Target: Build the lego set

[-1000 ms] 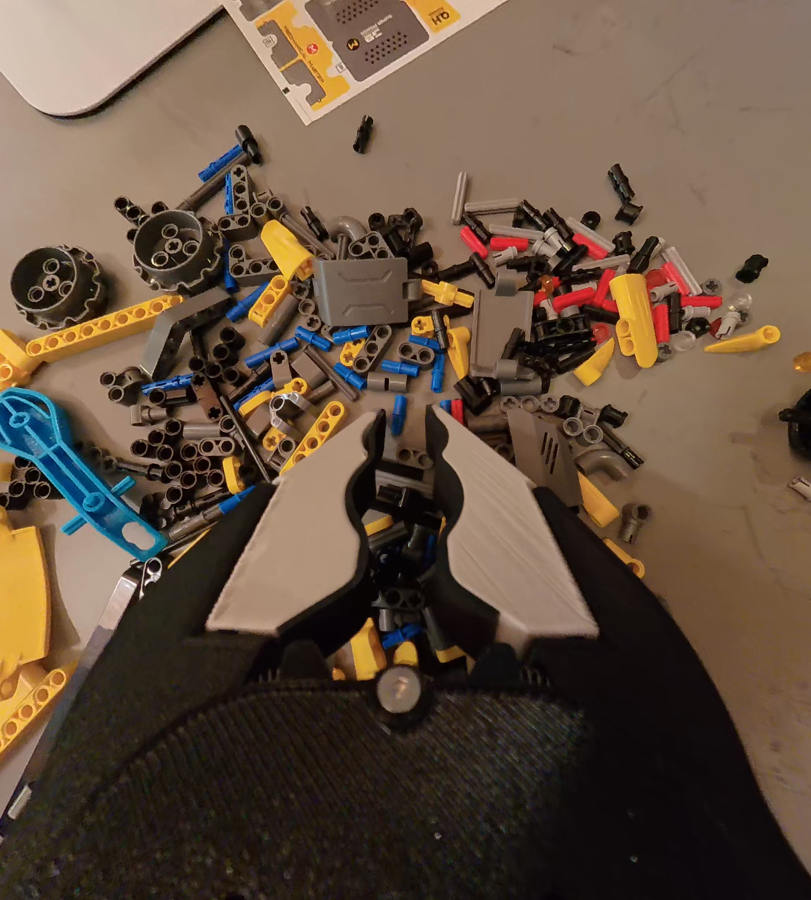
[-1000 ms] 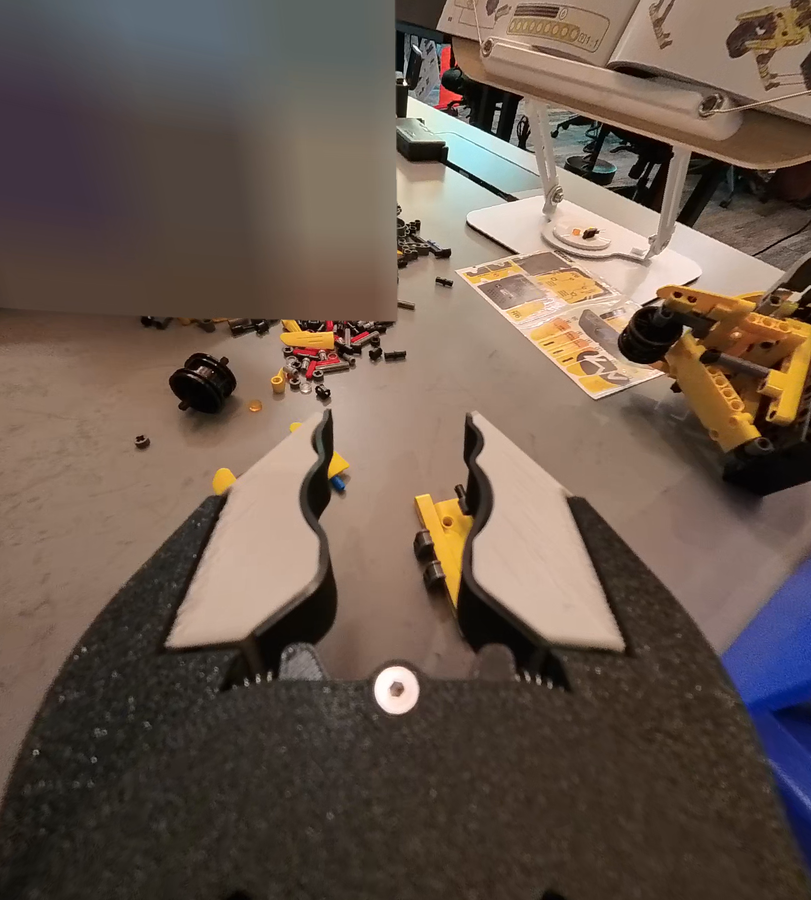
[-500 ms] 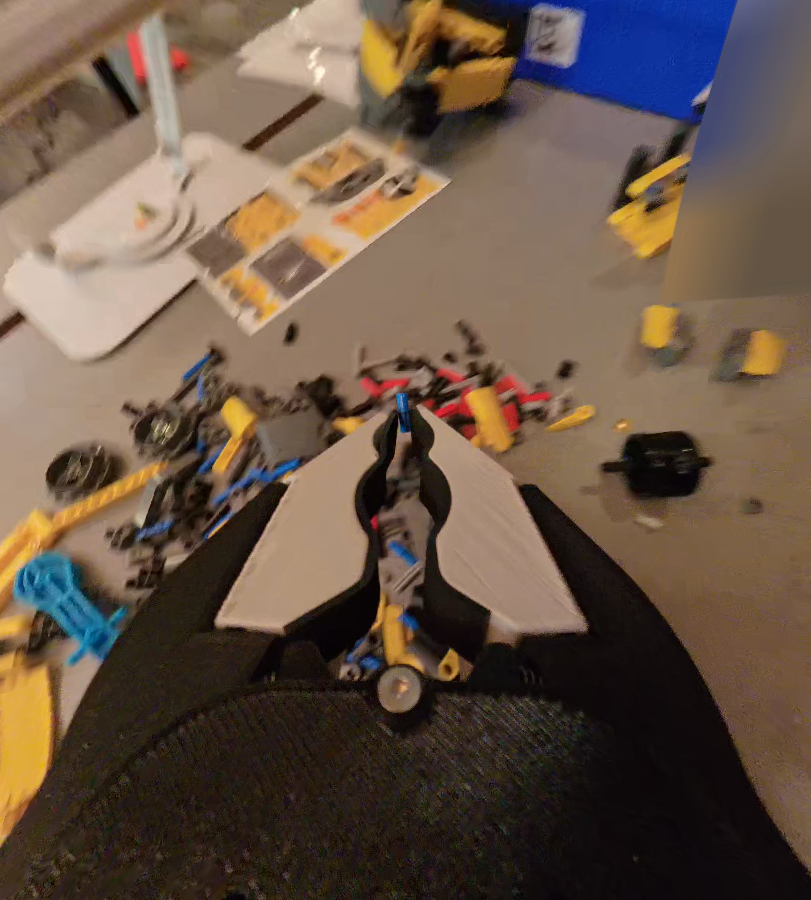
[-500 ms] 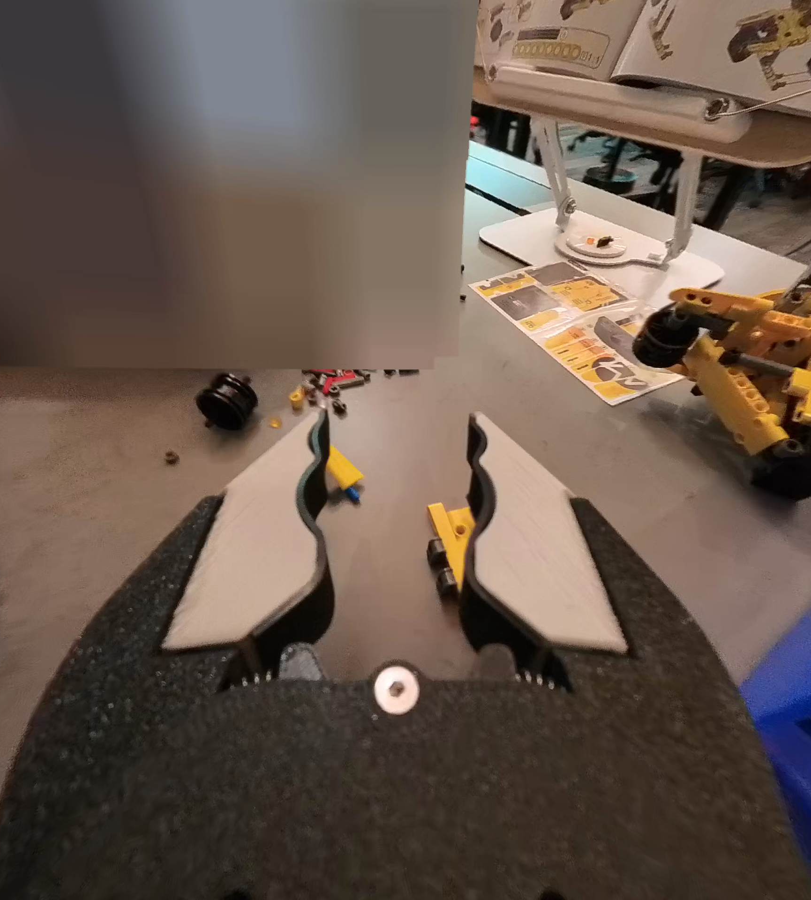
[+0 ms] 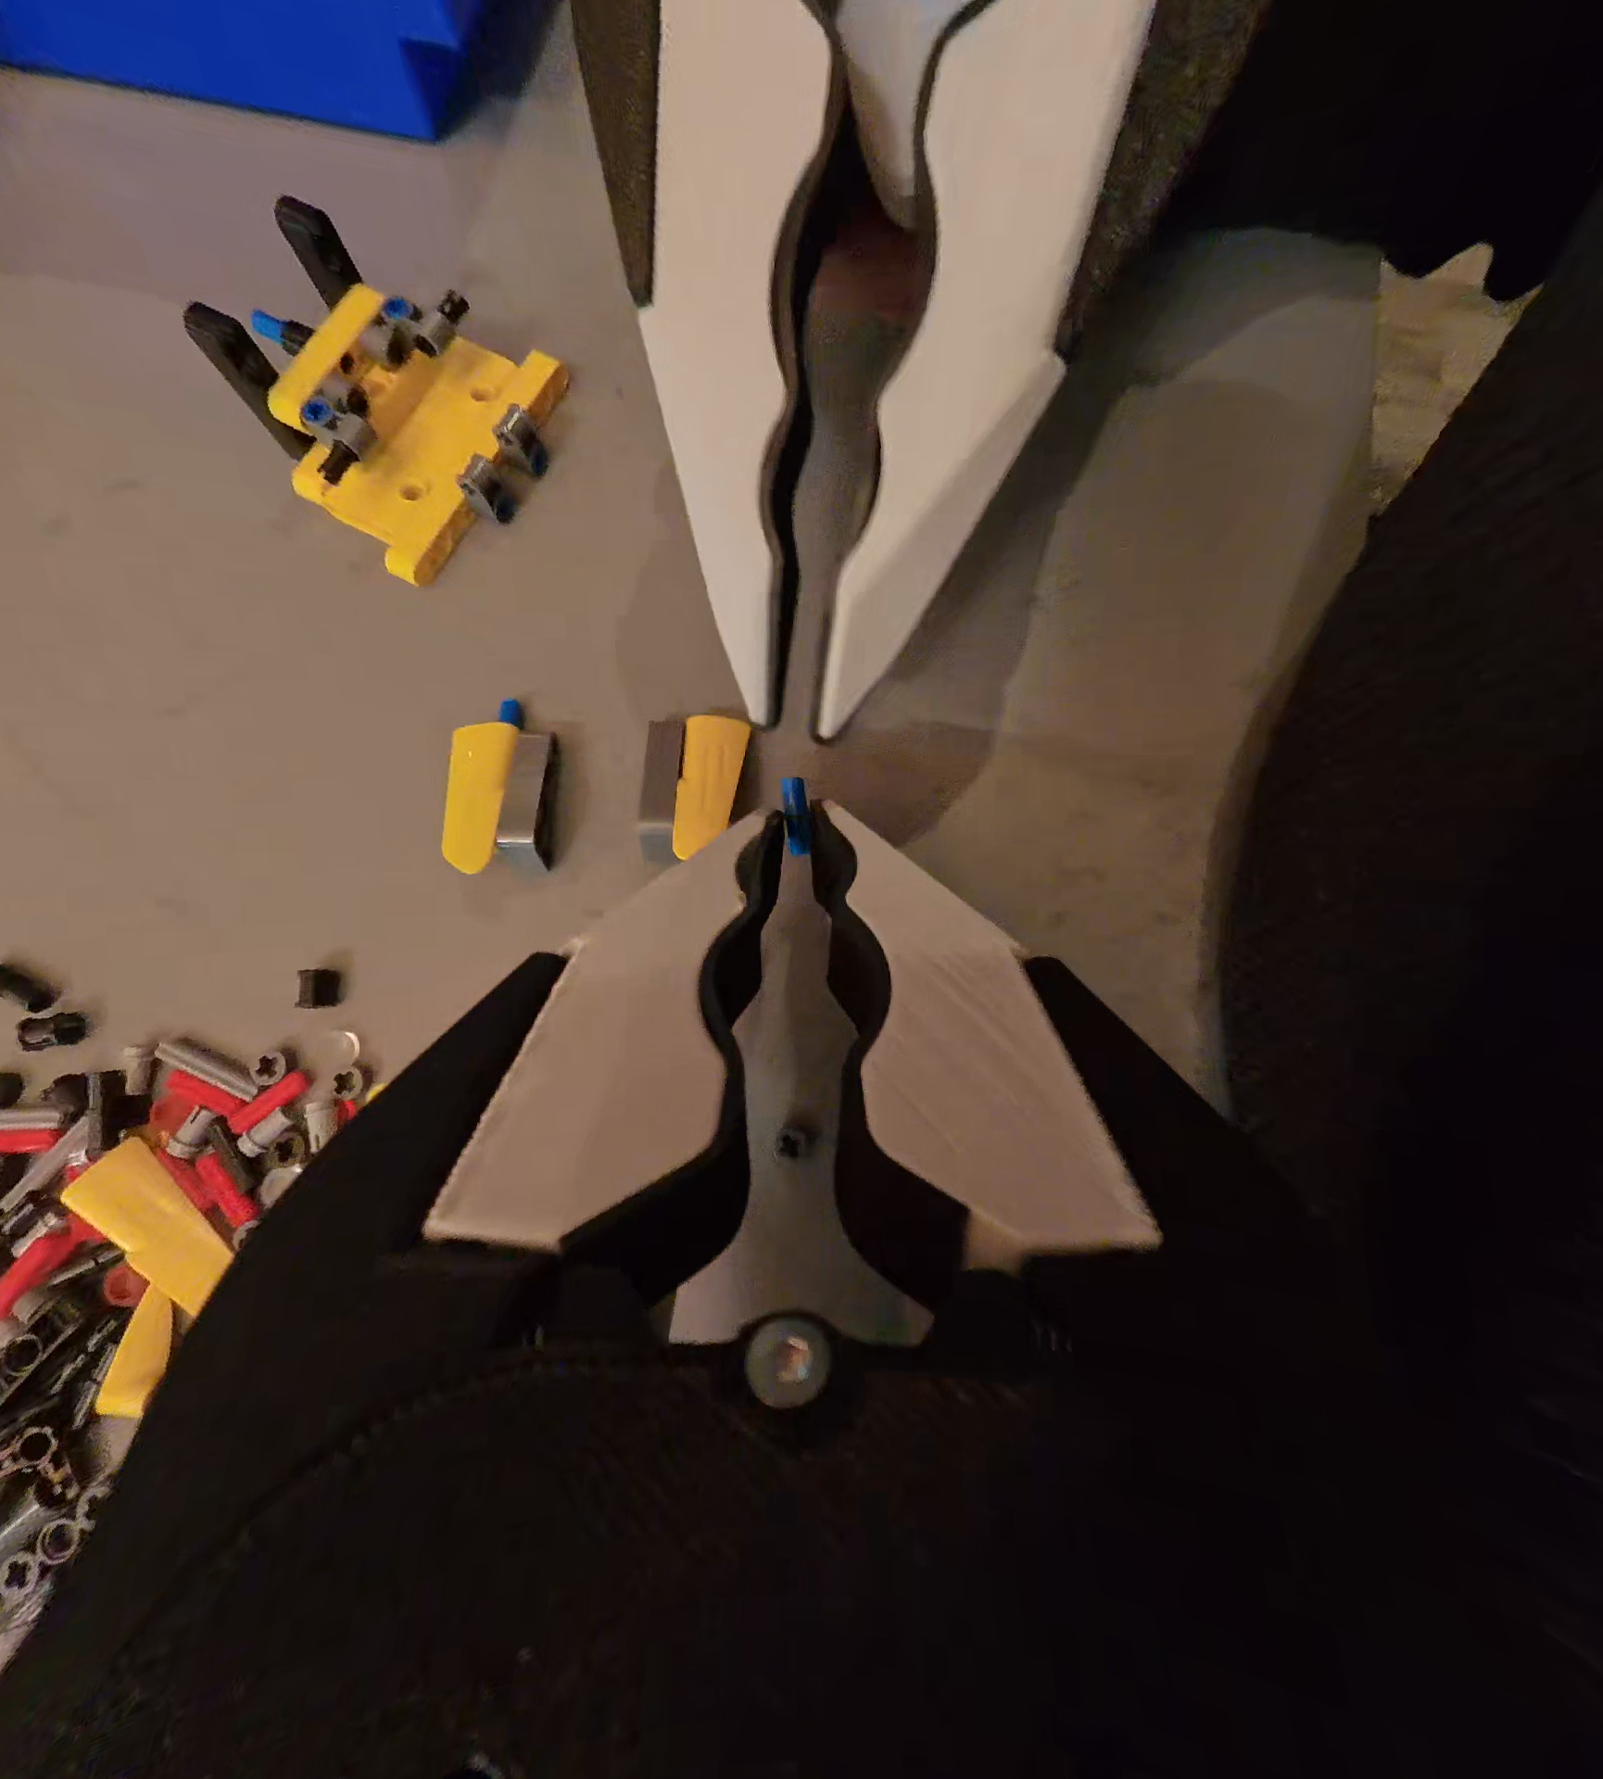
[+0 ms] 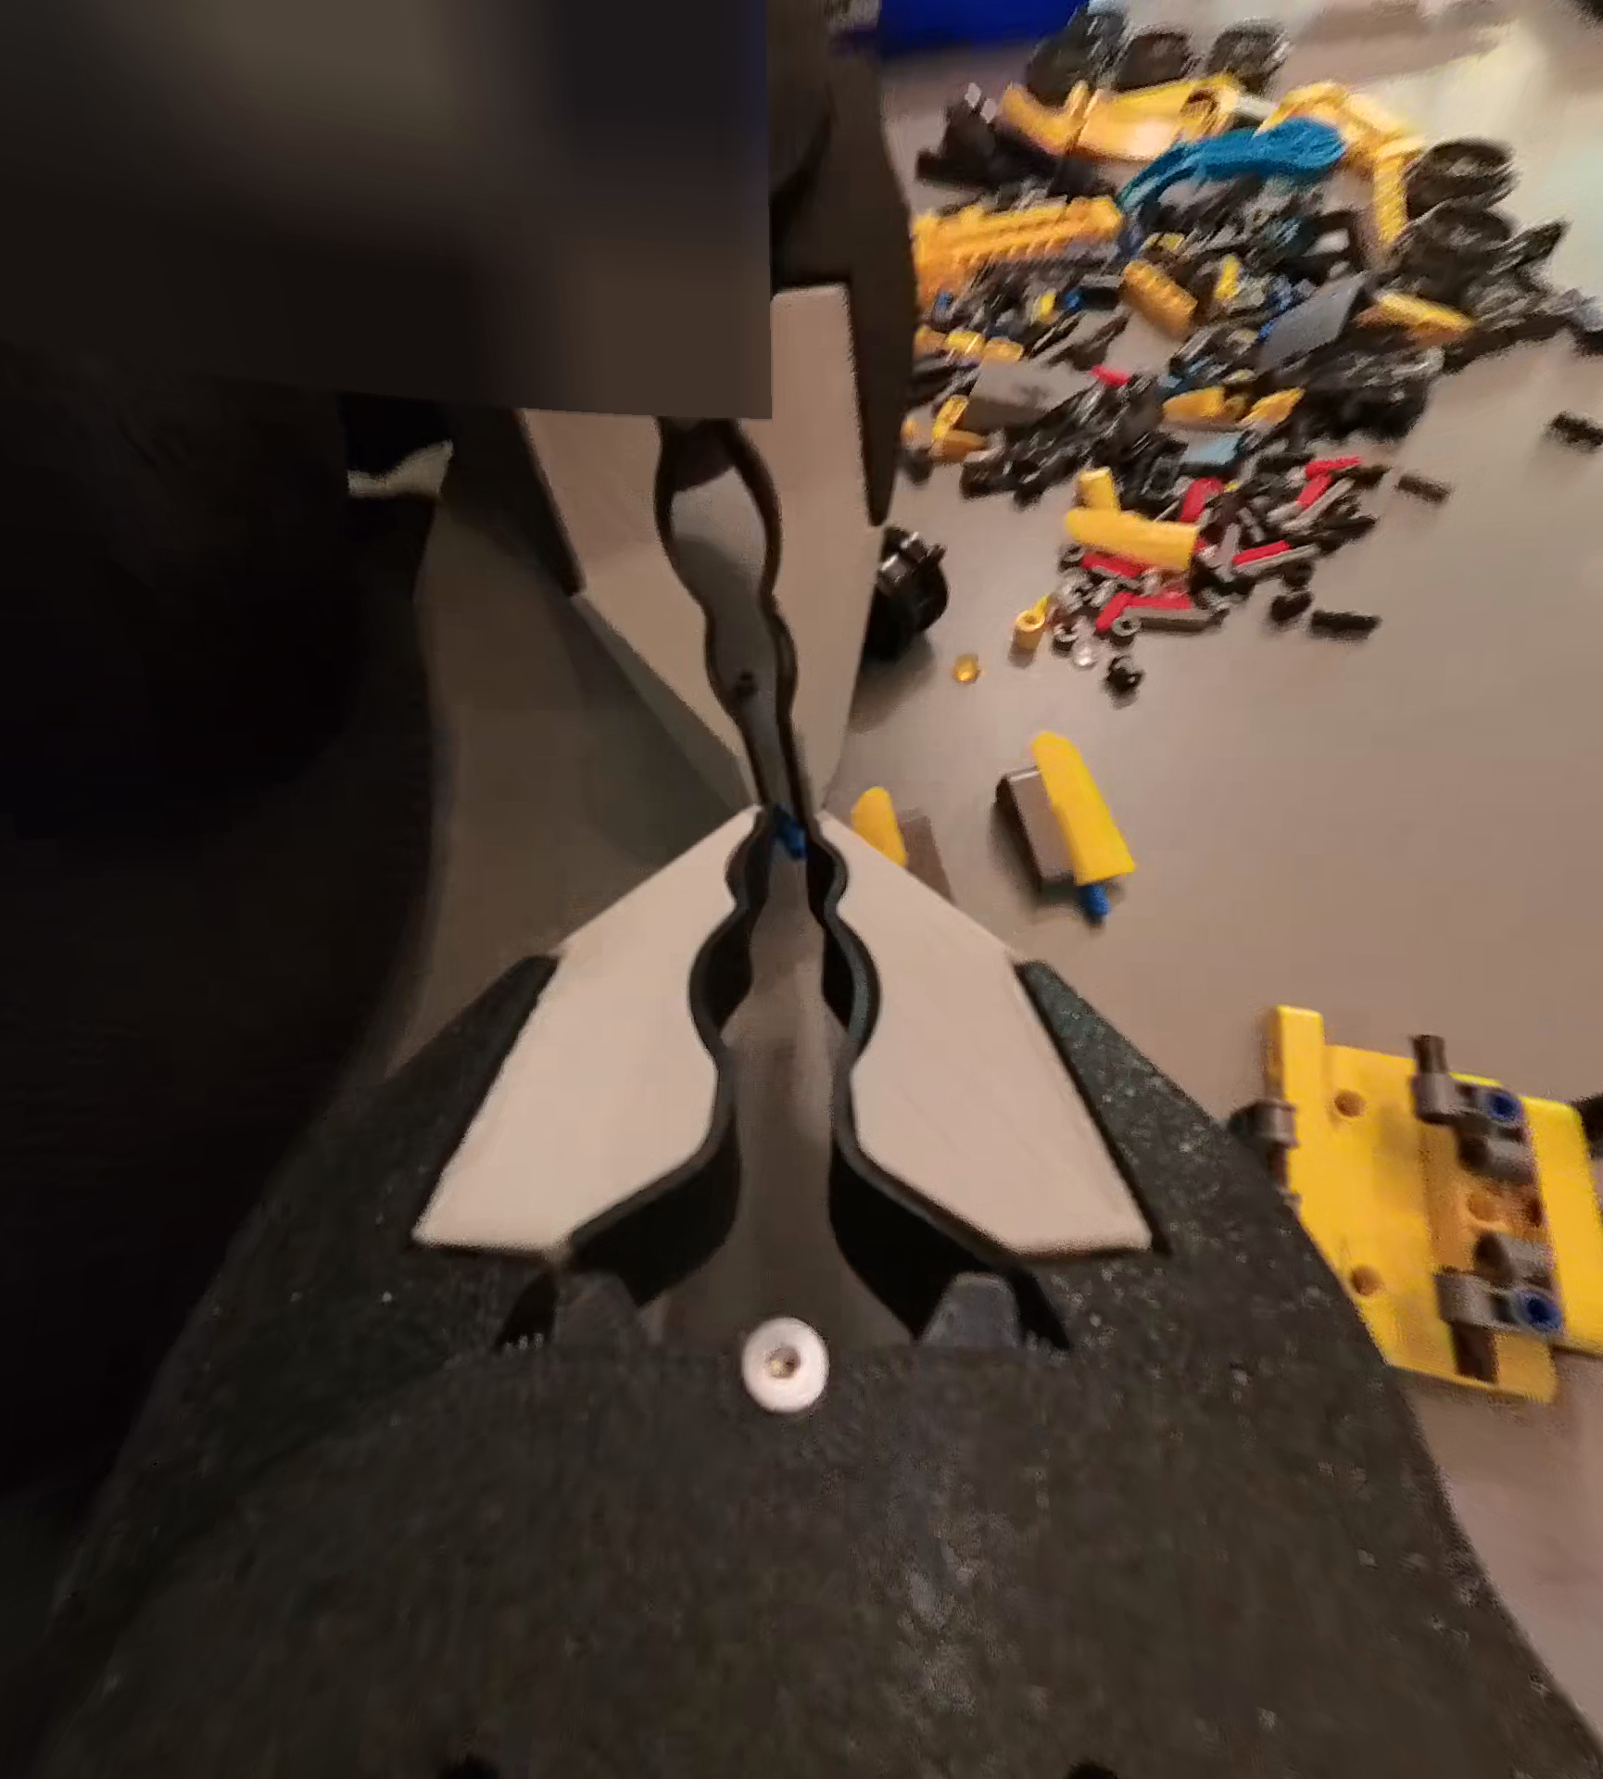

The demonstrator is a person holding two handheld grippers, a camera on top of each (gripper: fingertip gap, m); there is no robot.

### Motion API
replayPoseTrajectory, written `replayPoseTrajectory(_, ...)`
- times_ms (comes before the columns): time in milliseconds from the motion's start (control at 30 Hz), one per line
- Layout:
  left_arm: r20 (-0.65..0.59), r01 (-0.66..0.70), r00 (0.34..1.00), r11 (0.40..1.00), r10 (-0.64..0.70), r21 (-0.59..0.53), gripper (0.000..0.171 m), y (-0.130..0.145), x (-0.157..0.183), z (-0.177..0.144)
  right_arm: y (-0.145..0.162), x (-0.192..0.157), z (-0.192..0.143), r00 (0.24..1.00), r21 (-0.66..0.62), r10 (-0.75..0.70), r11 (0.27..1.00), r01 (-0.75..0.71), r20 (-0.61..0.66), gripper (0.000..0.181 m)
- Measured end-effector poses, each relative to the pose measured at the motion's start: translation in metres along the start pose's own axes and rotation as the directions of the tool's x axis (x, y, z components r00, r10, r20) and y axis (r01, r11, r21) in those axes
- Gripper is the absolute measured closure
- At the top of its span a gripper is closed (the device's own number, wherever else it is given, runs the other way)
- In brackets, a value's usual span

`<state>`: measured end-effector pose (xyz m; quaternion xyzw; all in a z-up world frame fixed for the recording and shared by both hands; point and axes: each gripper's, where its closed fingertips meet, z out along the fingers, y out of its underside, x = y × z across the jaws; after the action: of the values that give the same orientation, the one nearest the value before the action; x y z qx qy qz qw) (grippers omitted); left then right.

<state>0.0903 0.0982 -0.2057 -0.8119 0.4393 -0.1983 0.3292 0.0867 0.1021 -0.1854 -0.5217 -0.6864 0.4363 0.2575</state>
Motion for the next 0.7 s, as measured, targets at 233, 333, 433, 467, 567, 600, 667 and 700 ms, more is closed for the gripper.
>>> replayPoseTrajectory(233,-0.016,-0.021,1.0,0.998,0.02,-0.051,0.17,0.006,0.005,0.006,0.022,-0.008,0.009,0.996,-0.147,-0.086,0.985,0.086,0.0,0.181)
replayPoseTrajectory(333,-0.026,-0.017,1.0,0.998,0.015,-0.06,0.168,0.009,0.007,0.009,0.026,-0.009,0.012,0.994,-0.178,-0.109,0.978,0.106,-0.007,0.179)
replayPoseTrajectory(433,-0.017,-0.027,1.0,0.996,0.026,-0.084,0.168,0.013,0.007,0.012,0.03,-0.008,0.013,0.994,-0.199,-0.109,0.974,0.105,-0.009,0.176)
replayPoseTrajectory(467,-0.012,-0.031,0.999,0.996,0.03,-0.089,0.168,0.015,0.007,0.013,0.031,-0.008,0.013,0.994,-0.207,-0.106,0.973,0.102,-0.01,0.176)
replayPoseTrajectory(567,-0.013,-0.029,1.0,0.997,0.028,-0.076,0.164,0.012,0.008,0.009,0.032,-0.007,0.014,0.995,-0.213,-0.097,0.973,0.093,-0.008,0.173)
replayPoseTrajectory(600,-0.021,-0.022,1.0,0.998,0.021,-0.065,0.163,0.011,0.008,0.007,0.032,-0.007,0.013,0.995,-0.213,-0.095,0.973,0.091,-0.008,0.173)
replayPoseTrajectory(667,-0.026,-0.006,1.0,0.999,0.005,-0.05,0.163,0.01,0.007,0.004,0.033,-0.007,0.013,0.996,-0.217,-0.089,0.972,0.086,-0.006,0.173)
replayPoseTrajectory(700,-0.021,-0.001,1.0,0.999,0.0,-0.049,0.163,0.01,0.006,0.003,0.034,-0.007,0.014,0.996,-0.222,-0.086,0.971,0.084,-0.003,0.172)
